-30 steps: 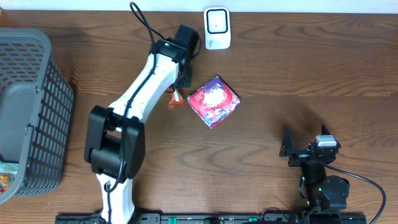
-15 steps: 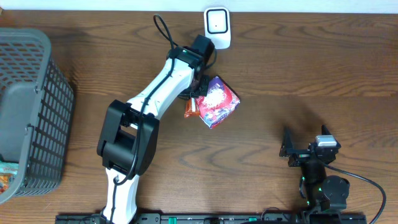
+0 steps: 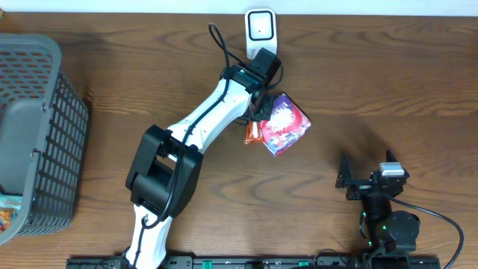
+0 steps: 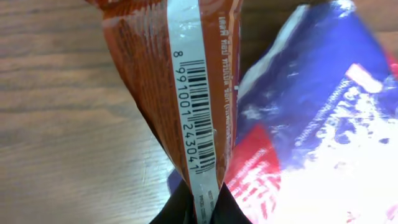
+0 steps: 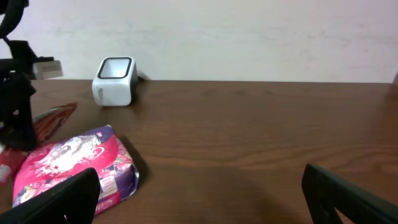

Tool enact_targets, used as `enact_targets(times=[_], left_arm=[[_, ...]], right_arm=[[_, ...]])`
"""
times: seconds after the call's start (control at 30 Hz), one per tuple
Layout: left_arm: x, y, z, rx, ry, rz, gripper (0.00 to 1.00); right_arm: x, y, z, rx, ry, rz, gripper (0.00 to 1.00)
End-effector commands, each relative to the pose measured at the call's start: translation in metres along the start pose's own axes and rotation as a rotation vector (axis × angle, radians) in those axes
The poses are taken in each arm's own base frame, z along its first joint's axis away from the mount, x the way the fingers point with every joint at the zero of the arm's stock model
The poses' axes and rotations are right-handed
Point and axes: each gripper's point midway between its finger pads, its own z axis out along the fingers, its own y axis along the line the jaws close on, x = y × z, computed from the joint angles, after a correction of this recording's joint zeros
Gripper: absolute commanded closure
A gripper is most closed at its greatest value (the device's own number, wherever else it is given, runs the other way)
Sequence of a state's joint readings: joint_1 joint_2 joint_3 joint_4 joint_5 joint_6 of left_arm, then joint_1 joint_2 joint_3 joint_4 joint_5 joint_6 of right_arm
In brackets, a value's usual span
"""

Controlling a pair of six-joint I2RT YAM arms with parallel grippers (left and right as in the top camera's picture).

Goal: Scan the item barcode
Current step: 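Hold the red bar's barcode toward the scanner, then set it down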

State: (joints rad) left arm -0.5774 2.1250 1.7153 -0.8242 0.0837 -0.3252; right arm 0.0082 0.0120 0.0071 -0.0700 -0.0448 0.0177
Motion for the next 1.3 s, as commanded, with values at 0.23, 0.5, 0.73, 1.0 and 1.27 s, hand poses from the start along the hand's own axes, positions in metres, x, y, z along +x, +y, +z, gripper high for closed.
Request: enact_targets(times=[0.23, 0.5, 0.73, 1.0, 1.27], left_arm=[[-0.017, 0.056, -0.027, -0.125, -0.053, -0.115, 0.92], [0.007, 0.051, -0.005, -0.144, 0.016, -0.091, 0.77], [-0.015, 0.044, -0.022, -0.117, -0.056, -0.079, 0.32], [-0.078, 0.070, -0.167, -0.065, -0.386, -0.081, 0.32], [-0.056, 0.220, -0.325, -0.338, -0.707, -0.355, 0.25]], right_arm=[[0.000, 0.001, 0.000, -0.001, 0.000, 0.010, 0.01], [0.000, 0.001, 0.000, -0.001, 0.000, 0.010, 0.01], [0.000, 0.001, 0.000, -0.001, 0.000, 0.010, 0.01], [0.000, 0.001, 0.000, -0.001, 0.000, 0.010, 0.01], [0.000, 0.001, 0.000, -0.001, 0.000, 0.010, 0.01]])
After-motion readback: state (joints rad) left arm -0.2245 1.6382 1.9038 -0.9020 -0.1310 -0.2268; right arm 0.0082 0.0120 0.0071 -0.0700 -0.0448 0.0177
